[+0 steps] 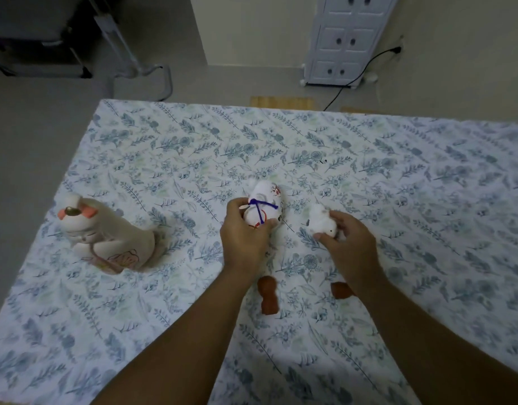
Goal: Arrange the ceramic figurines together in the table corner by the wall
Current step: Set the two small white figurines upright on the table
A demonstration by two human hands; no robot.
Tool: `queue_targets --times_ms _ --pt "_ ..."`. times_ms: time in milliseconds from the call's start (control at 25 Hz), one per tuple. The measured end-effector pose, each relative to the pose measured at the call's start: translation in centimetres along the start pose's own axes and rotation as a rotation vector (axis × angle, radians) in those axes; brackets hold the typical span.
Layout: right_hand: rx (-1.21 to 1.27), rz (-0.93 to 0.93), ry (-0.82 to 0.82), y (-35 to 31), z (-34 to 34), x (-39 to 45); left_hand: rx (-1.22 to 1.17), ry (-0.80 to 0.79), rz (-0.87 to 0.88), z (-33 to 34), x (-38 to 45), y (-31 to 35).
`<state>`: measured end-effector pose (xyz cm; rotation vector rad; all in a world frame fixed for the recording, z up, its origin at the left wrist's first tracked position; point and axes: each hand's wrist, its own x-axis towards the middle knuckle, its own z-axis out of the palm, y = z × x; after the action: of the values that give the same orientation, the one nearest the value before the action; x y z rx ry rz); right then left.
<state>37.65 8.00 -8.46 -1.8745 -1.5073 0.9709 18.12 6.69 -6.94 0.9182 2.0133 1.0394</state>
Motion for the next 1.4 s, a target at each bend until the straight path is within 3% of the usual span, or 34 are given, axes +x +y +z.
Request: queue_targets --times_ms 160,480,640,800,960,1160,1400 --pt "-0.097 -0.155 0.083 -0.9 1.1 1.1 0.204 0.064 0.212 0.8 -0.2 0.4" --pt "-0.058 -0.132 -0.026 0.3 1.8 1.2 0.242 0.065 0.206 1.8 -0.7 -1.1" --pt "0.001 -0.08 -0.113 -0.1 1.2 0.6 0.177 -0.029 0.227 0.6 -0.8 -1.4" --pt "-0.079 -0.067 -0.078 0.2 -0.7 -2.3 0.216 -0.088 0.128 -1.5 -4.0 -2.4" --pt "-0.325 0.118 0.051 2.0 -2.8 -6.0 0.319 -0.213 0.019 -3.4 -8.2 -4.8" --pt "-0.15 0.385 0.066 3.8 -2.9 -8.7 0.272 -0.277 -0.089 -3.2 -10.7 -5.7" --pt "0.07 0.214 -0.036 3.4 -2.5 -10.7 0.139 -0.218 -0.107 -2.8 -11.9 -5.8"
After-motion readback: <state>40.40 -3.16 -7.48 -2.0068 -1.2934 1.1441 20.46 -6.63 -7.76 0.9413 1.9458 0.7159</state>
